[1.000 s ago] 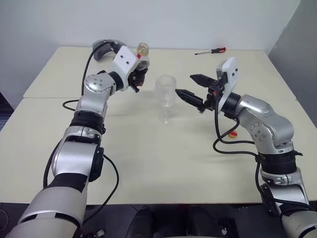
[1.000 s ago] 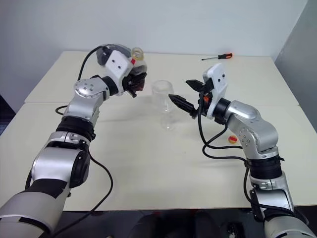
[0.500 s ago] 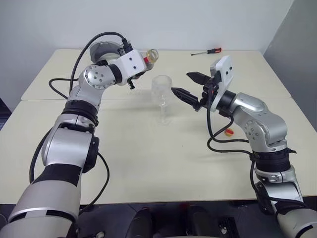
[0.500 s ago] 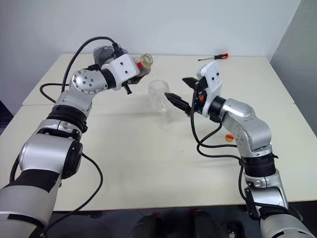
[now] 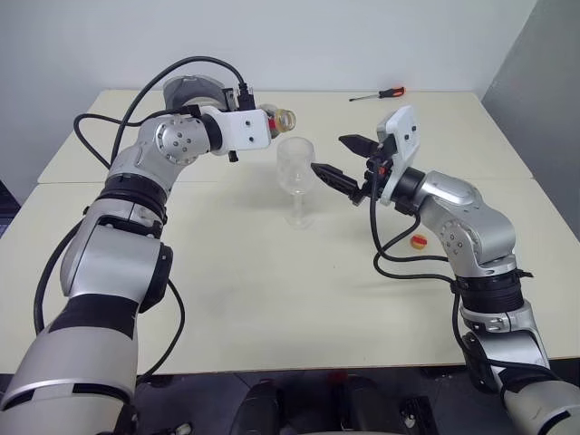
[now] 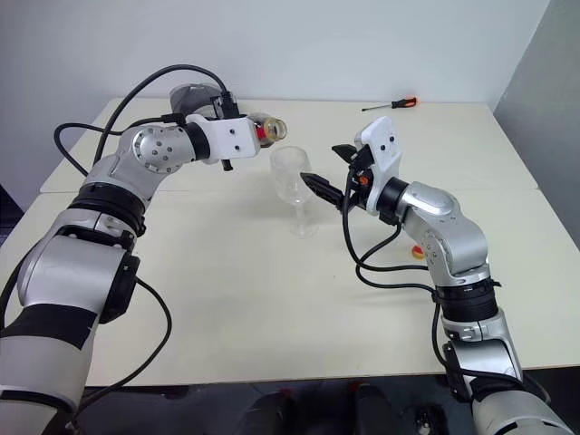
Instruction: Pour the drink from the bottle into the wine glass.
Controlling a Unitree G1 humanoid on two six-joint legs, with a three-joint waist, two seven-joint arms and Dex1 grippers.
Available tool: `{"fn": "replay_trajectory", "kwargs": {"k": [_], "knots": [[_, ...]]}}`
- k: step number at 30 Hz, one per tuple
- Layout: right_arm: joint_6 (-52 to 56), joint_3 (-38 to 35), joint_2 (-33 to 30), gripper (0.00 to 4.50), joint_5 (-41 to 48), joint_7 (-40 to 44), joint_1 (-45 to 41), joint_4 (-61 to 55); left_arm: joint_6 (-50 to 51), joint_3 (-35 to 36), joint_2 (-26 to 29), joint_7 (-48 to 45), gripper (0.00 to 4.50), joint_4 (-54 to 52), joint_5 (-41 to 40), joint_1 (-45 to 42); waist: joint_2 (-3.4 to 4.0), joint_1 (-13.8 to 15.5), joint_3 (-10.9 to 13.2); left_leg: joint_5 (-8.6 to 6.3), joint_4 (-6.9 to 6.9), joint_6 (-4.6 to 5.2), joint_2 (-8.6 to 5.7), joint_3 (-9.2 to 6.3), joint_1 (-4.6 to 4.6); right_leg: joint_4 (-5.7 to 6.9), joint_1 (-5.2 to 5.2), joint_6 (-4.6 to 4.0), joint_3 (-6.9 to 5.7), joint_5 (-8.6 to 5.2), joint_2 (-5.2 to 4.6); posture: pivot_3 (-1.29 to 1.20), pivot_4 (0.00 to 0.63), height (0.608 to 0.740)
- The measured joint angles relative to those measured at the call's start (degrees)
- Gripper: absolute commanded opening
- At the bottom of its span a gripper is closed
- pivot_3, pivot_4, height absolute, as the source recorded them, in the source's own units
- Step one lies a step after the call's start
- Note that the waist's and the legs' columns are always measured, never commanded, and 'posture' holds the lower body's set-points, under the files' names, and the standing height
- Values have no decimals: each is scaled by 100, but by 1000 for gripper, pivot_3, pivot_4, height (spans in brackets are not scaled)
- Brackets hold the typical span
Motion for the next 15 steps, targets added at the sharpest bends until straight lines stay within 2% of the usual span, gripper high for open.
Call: {"fn": "replay_trajectory", "kwargs": {"k": [15], "knots": [[-109,15,103,4500,-29,20,0,18,-403,-362,306,534,864,78,651,-195,0,-1,0,1,1,-1,0,2,0,3,-1,0,0,0,0,0,150,740]]}}
